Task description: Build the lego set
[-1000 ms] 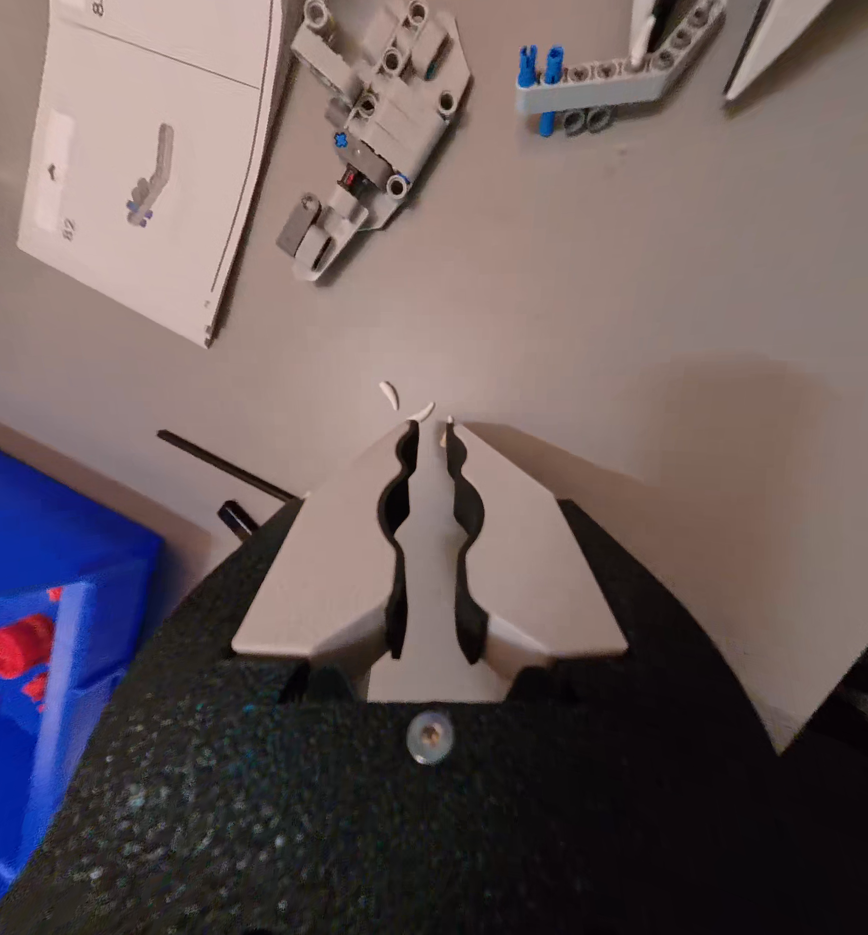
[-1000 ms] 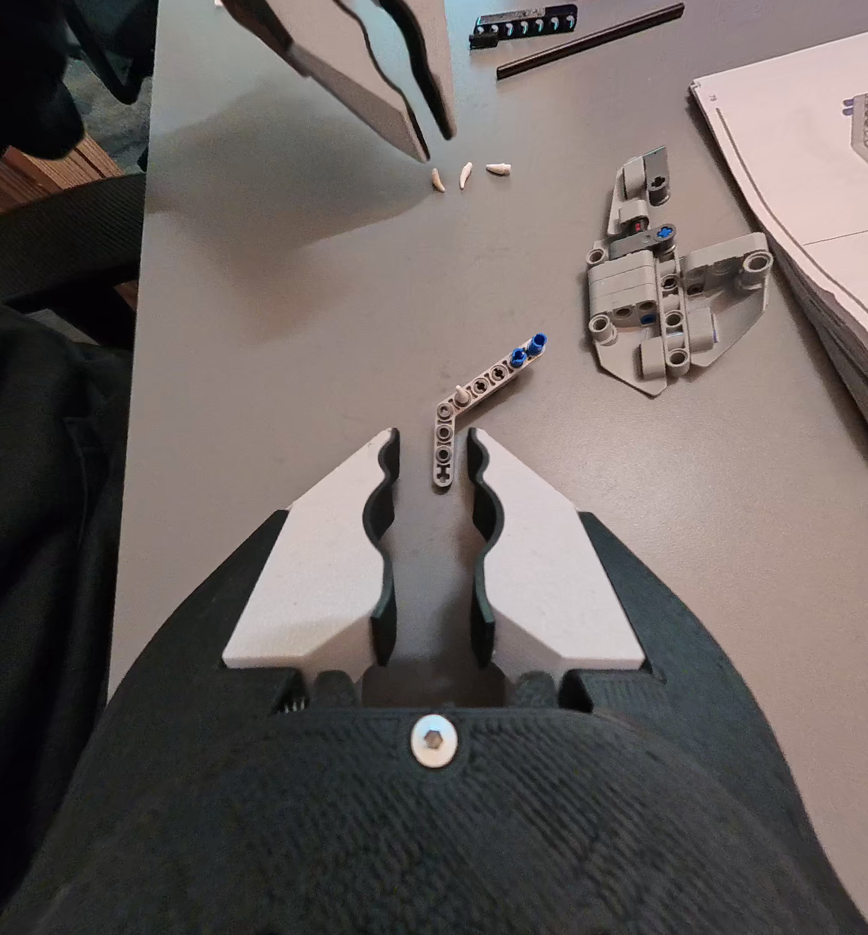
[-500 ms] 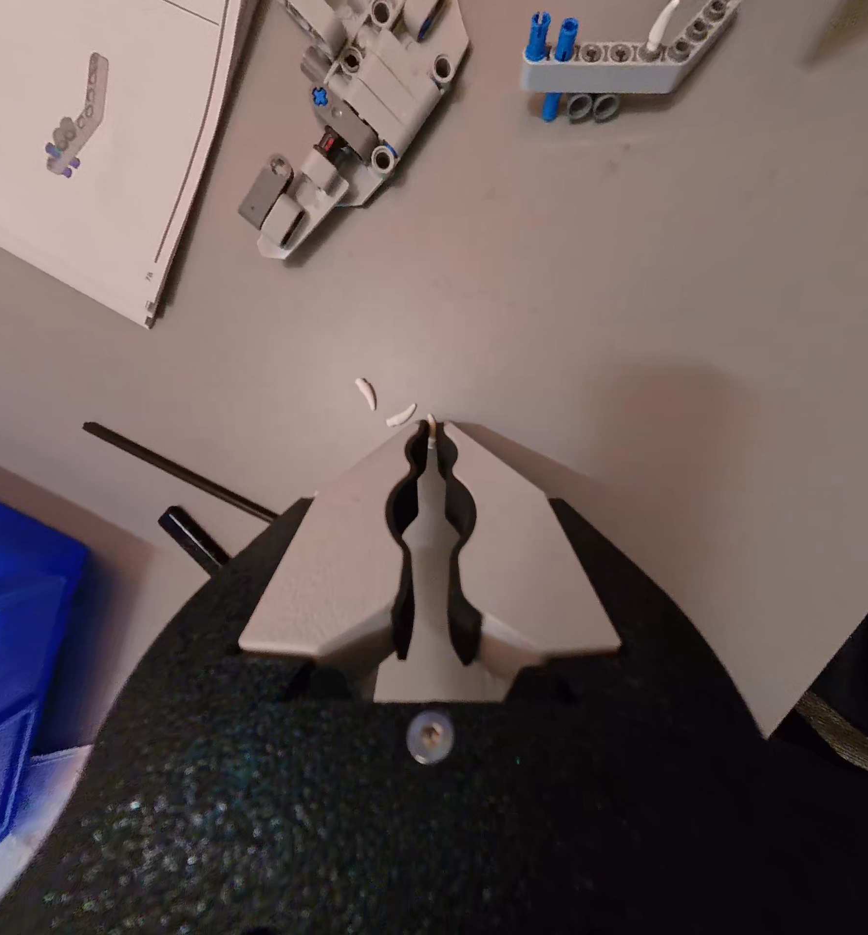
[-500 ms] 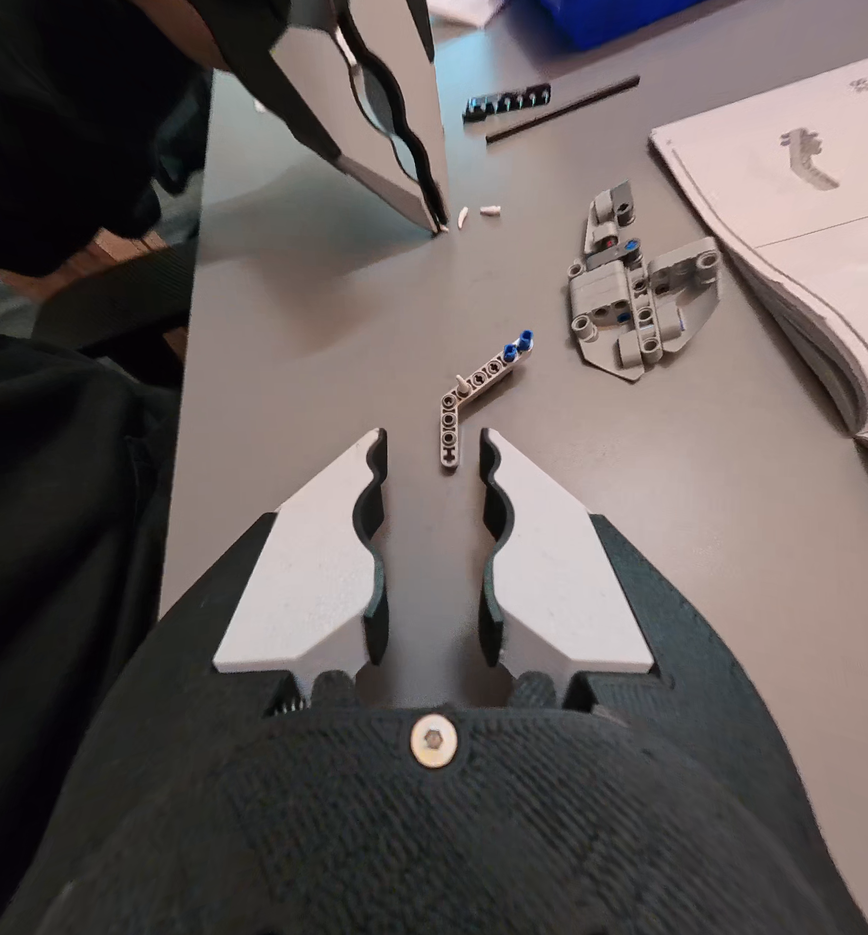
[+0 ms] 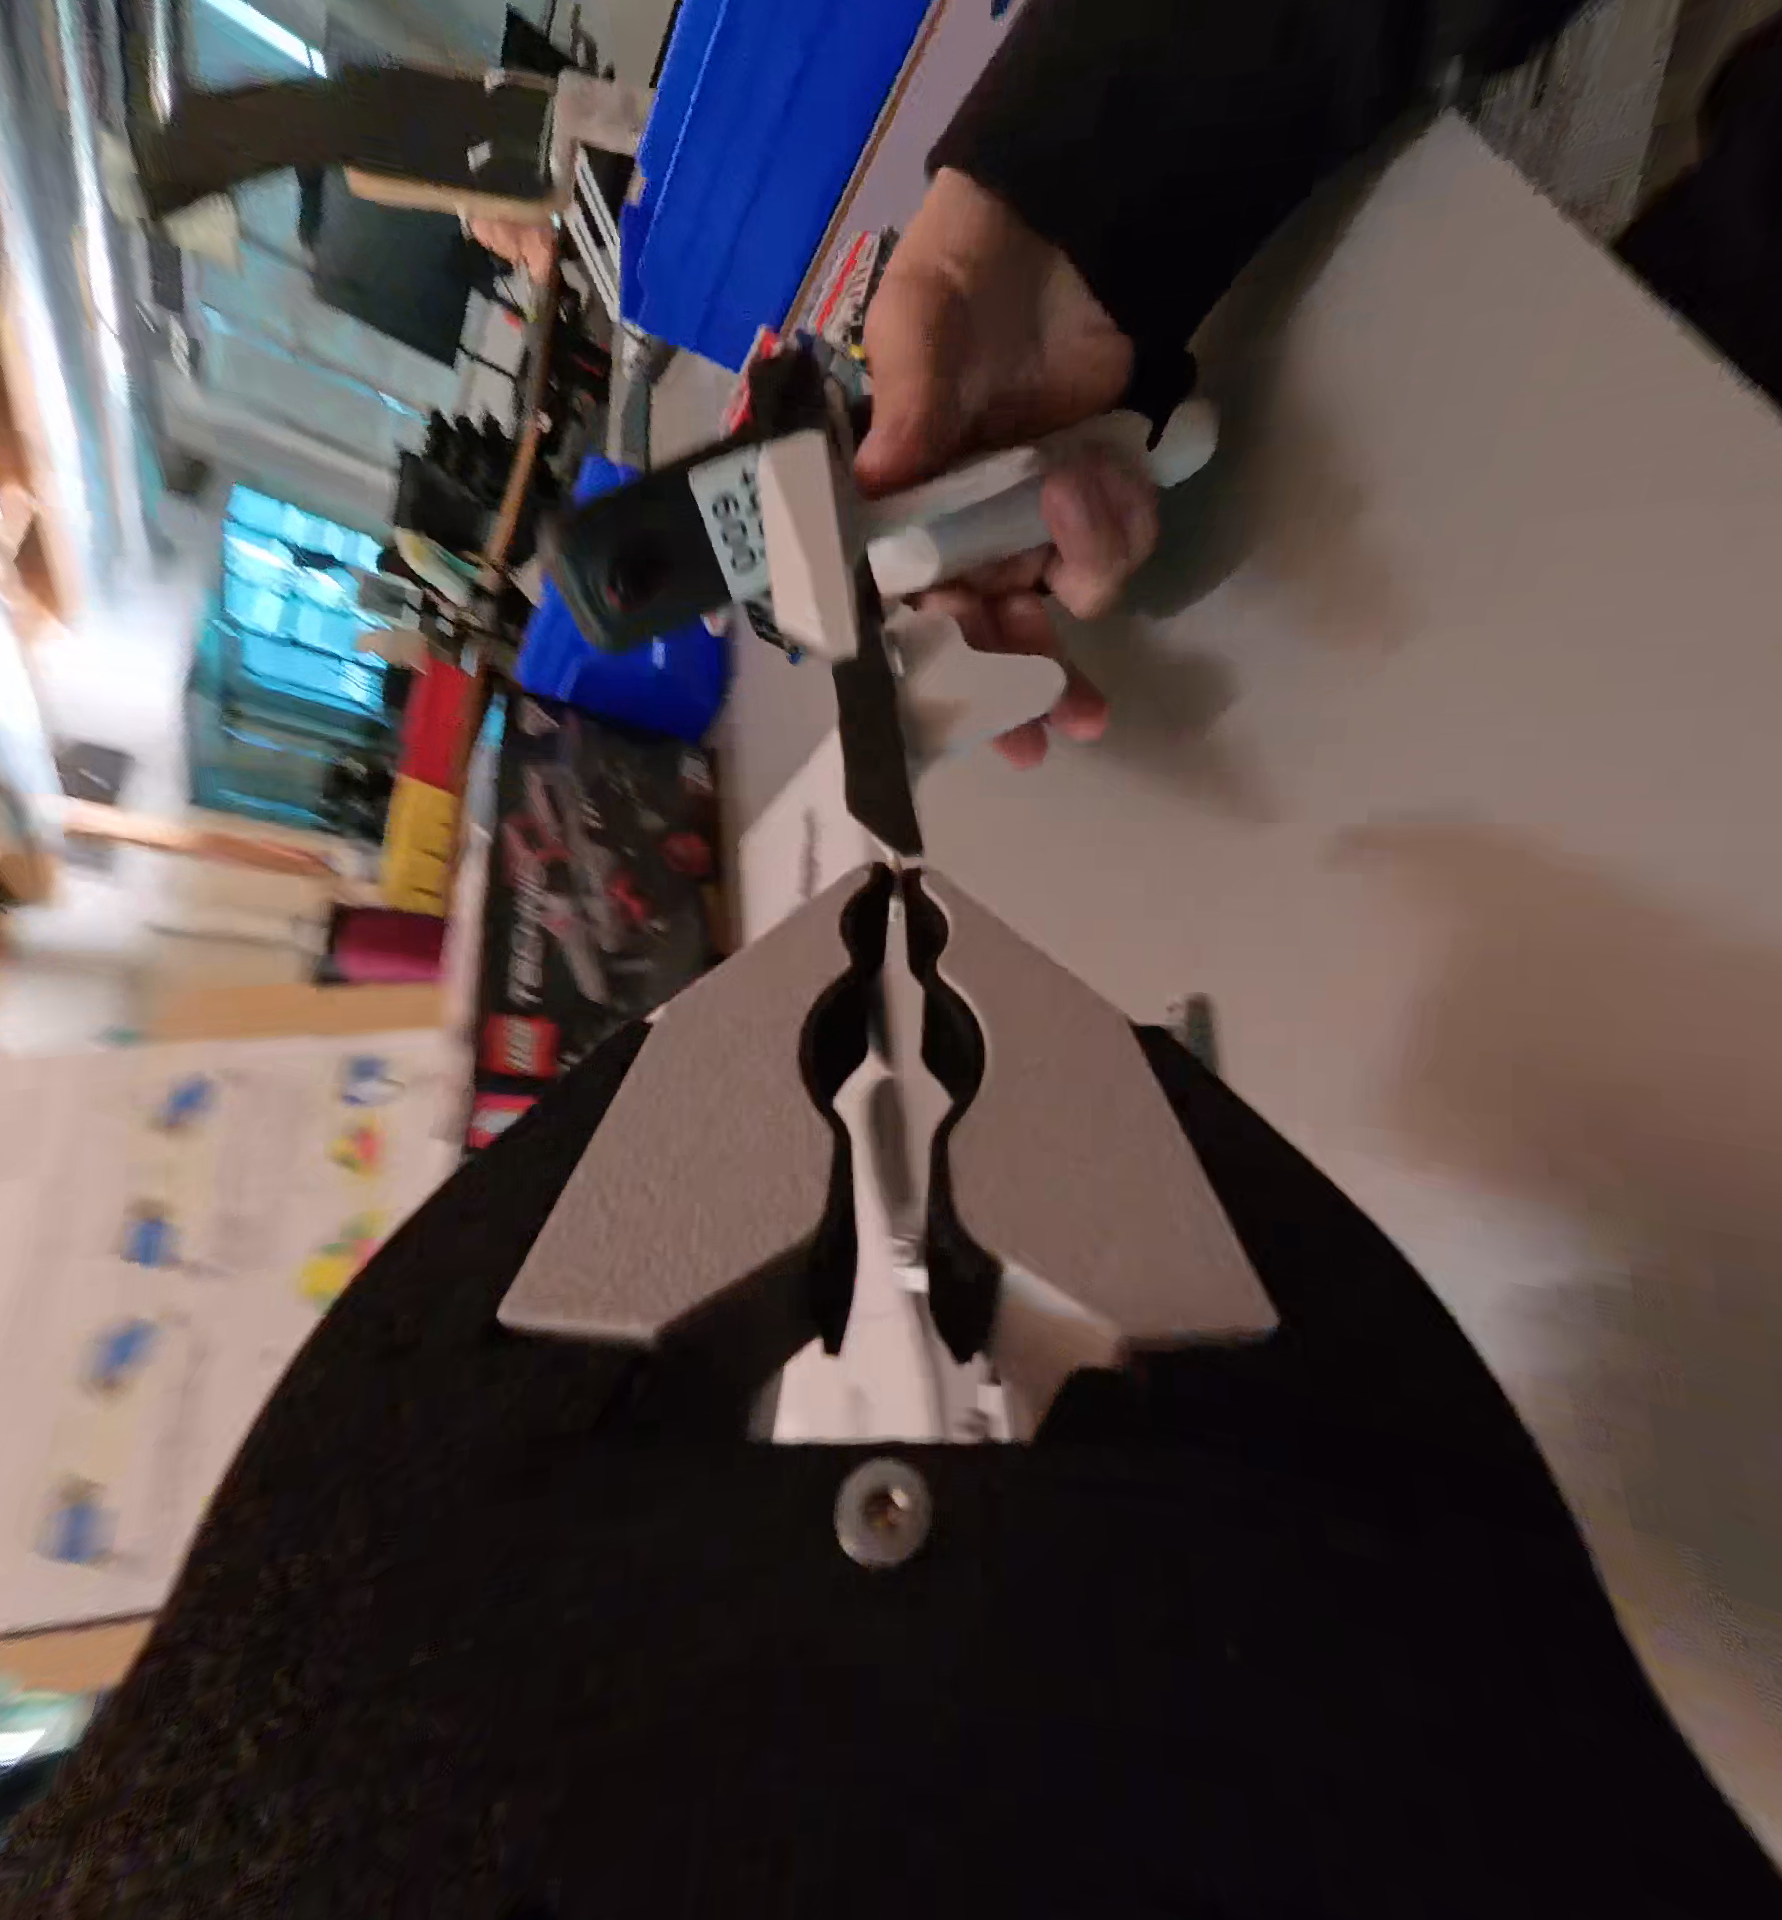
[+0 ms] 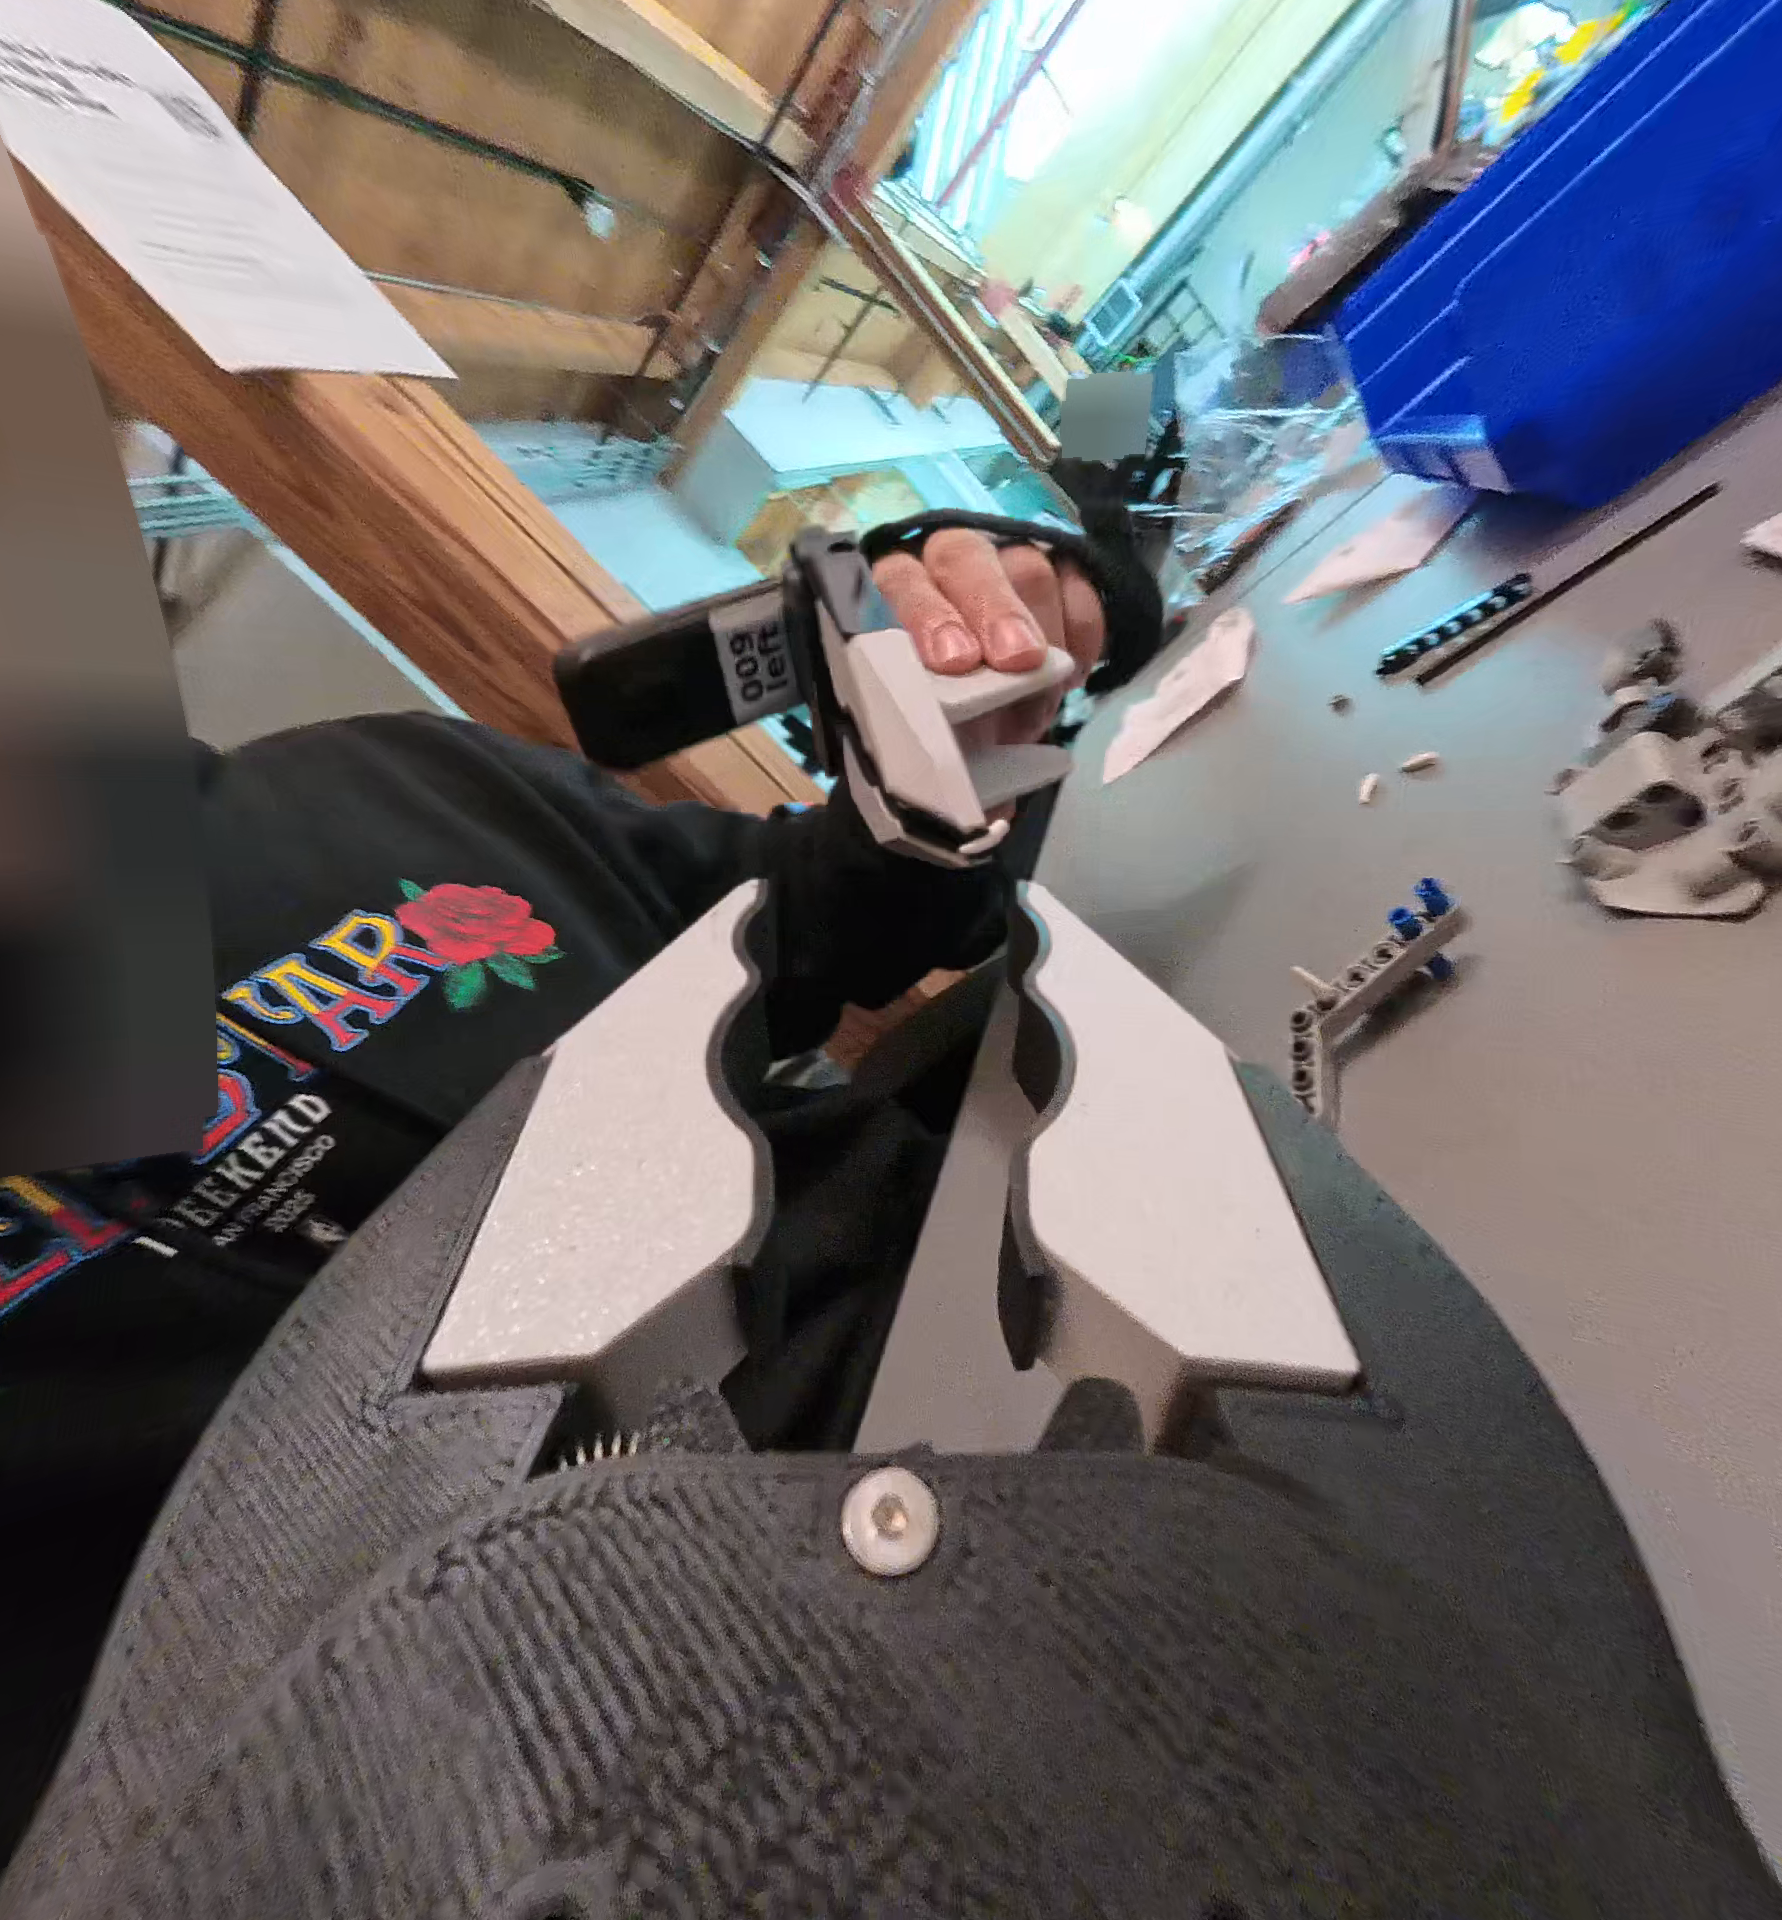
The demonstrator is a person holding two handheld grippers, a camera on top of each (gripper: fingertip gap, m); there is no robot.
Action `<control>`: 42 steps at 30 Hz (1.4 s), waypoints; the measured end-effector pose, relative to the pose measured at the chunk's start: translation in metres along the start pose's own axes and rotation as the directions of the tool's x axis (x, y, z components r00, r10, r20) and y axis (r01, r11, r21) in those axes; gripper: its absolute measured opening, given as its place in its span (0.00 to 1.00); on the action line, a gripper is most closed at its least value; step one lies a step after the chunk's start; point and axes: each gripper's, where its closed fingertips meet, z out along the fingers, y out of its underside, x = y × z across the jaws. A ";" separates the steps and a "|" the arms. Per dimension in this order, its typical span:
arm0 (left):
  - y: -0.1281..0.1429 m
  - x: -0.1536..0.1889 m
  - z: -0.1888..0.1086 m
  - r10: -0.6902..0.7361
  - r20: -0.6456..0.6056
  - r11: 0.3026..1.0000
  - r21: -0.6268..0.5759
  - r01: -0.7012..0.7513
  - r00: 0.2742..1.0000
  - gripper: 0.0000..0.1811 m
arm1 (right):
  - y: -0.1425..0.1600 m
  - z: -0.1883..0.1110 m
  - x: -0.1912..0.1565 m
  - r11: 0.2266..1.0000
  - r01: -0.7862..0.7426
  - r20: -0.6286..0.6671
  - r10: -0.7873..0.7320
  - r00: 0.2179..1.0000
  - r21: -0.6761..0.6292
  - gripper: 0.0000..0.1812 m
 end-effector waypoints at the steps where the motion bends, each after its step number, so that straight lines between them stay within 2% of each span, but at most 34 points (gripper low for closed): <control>1: -0.004 -0.003 0.003 0.101 0.015 0.995 -0.026 -0.101 0.995 0.00 | 0.000 0.000 0.000 1.000 -0.013 0.009 0.013 1.000 0.005 0.22; 4: -0.012 -0.009 0.010 0.368 0.043 0.926 -0.110 -0.362 0.929 0.00 | -0.005 -0.001 0.000 0.999 -0.031 0.019 0.031 0.999 0.040 0.20; 7: -0.016 -0.013 0.014 0.513 0.058 0.852 -0.151 -0.501 0.856 0.00 | -0.003 -0.003 -0.001 1.000 -0.013 0.017 0.013 1.000 0.025 0.09; 10: -0.014 -0.012 0.016 0.568 0.051 0.815 -0.174 -0.553 0.822 0.00 | -0.005 -0.004 -0.005 0.999 0.011 0.026 -0.012 1.000 0.038 0.03; 17: -0.012 -0.013 0.015 0.636 0.052 0.761 -0.210 -0.614 0.770 0.00 | -0.005 -0.003 0.000 0.998 0.048 -0.014 -0.047 0.999 0.038 0.00; 19: -0.011 -0.014 0.014 0.630 0.060 0.767 -0.206 -0.608 0.774 0.00 | -0.006 -0.003 0.000 0.995 0.088 -0.026 -0.087 0.996 0.042 0.00; 22: -0.010 -0.016 0.013 0.534 0.099 0.839 -0.181 -0.513 0.840 0.00 | -0.008 -0.002 0.004 0.980 0.195 -0.082 -0.191 0.978 0.033 0.00; 24: -0.010 -0.024 0.010 0.410 0.166 0.909 -0.155 -0.387 0.897 0.02 | -0.012 -0.001 0.006 0.964 0.266 -0.132 -0.260 0.957 0.031 0.00; 26: -0.001 -0.034 0.005 0.157 0.232 0.984 -0.119 -0.132 0.960 0.04 | -0.018 -0.002 0.008 0.939 0.343 -0.184 -0.331 0.925 0.035 0.00; 27: 0.006 -0.038 0.004 -0.045 0.253 0.995 -0.080 0.068 0.966 0.04 | -0.021 -0.003 0.009 0.920 0.390 -0.217 -0.374 0.901 0.033 0.00; 28: 0.011 -0.039 0.004 -0.280 0.246 0.957 -0.010 0.292 0.928 0.05 | -0.023 -0.004 0.010 0.896 0.443 -0.250 -0.423 0.871 0.026 0.00; 29: 0.014 -0.040 0.003 -0.513 0.219 0.857 0.081 0.509 0.830 0.06 | -0.025 -0.004 0.011 0.873 0.488 -0.274 -0.466 0.841 0.013 0.00; 30: 0.013 -0.041 0.002 -0.698 0.158 0.716 0.176 0.676 0.698 0.06 | -0.026 -0.002 0.010 0.854 0.521 -0.290 -0.497 0.818 0.005 0.00; 31: 0.011 -0.041 0.001 -0.814 0.074 0.574 0.256 0.778 0.576 0.06 | -0.027 0.000 0.008 0.834 0.552 -0.294 -0.526 0.798 0.005 0.00; 32: 0.009 -0.042 0.000 -0.875 0.006 0.462 0.316 0.829 0.485 0.07 | -0.028 0.003 0.005 0.816 0.578 -0.293 -0.549 0.783 0.017 0.00; 33: 0.008 -0.043 -0.003 -0.902 -0.034 0.390 0.366 0.845 0.431 0.07 | -0.030 0.005 0.004 0.811 0.584 -0.303 -0.549 0.779 0.030 0.00; 34: 0.007 -0.043 -0.005 -0.910 -0.057 0.356 0.403 0.843 0.411 0.06 | -0.030 0.007 0.003 0.815 0.579 -0.294 -0.544 0.786 0.041 0.00; 36: 0.004 -0.043 -0.010 -0.908 -0.082 0.333 0.457 0.825 0.412 0.06 | -0.028 0.010 -0.001 0.831 0.552 -0.257 -0.520 0.815 0.070 0.00; 39: -0.009 -0.043 -0.017 -0.879 -0.143 0.328 0.512 0.794 0.455 0.06 | -0.029 0.012 -0.008 0.868 0.477 -0.183 -0.452 0.873 0.138 0.00; 42: -0.018 -0.041 -0.020 -0.839 -0.181 0.356 0.528 0.771 0.512 0.04 | -0.029 0.013 -0.014 0.902 0.386 -0.089 -0.376 0.922 0.193 0.00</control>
